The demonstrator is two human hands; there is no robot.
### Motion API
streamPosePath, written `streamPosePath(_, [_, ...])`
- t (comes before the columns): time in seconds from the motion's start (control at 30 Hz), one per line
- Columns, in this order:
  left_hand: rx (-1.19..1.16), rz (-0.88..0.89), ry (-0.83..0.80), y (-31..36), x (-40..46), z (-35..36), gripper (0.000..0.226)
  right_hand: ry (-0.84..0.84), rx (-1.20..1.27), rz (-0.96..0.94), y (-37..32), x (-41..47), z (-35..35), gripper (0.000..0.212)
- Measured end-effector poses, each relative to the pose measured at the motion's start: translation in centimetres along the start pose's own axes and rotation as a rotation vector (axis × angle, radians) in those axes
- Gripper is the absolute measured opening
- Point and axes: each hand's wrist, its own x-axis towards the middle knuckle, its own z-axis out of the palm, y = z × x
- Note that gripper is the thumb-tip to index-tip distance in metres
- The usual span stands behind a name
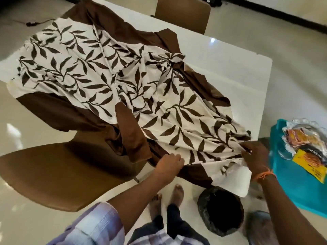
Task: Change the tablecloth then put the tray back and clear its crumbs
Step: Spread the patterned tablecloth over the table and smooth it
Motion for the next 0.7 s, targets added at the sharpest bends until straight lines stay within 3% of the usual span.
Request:
streamPosePath(0.1, [-0.340,-0.118,0.016,3.4,1.0,-1.3,0.017,0.149,-0.016,0.282,1.1,-1.6,0.0,0.034])
streamPosePath(0.17, [-0.694,-0.306,0.094,5.4,2.2,-2.0,0.016,-0.136,-0.087,0.395,0.3,-4.2,0.8,0.036])
streamPosePath(0.2, [-0.839,-0.332,0.099,6.1,2.8,-2.5,0.020,-0.191,-0.141,0.351,-1.1,-5.0,1.2,0.039])
streamPosePath(0.27, [-0.973,-0.216,0.015,6.5,3.5,-4.0,0.029,0.018,-0.062,0.147,-4.2,-5.7,2.8,0.046])
streamPosePath(0.3, [-0.967,-0.142,-0.033,6.3,3.6,-4.5,0.032,-0.013,0.023,0.069,-6.1,-6.5,3.6,0.048])
streamPosePath(0.37, [-0.877,-0.122,-0.008,4.8,3.1,-4.9,0.032,-0.241,0.049,-0.005,-7.5,-7.5,6.2,0.061])
streamPosePath(0.43, [-0.717,-0.272,0.214,1.9,2.3,-3.7,0.033,-0.399,-0.164,-0.006,-6.0,-8.5,8.7,0.081])
streamPosePath(0.5, [-0.512,-0.492,0.418,-1.4,1.3,-1.8,0.040,-0.461,-0.313,-0.063,-3.8,-8.6,8.9,0.087])
streamPosePath(0.6, [-0.437,-0.878,0.301,-6.8,0.2,-0.2,0.073,-0.519,-0.345,-0.169,-1.0,-7.1,7.2,0.091])
streamPosePath(0.7, [-0.637,-1.015,0.240,-11.5,-0.3,0.9,0.092,-0.606,-0.380,-0.216,2.8,-6.6,4.9,0.103])
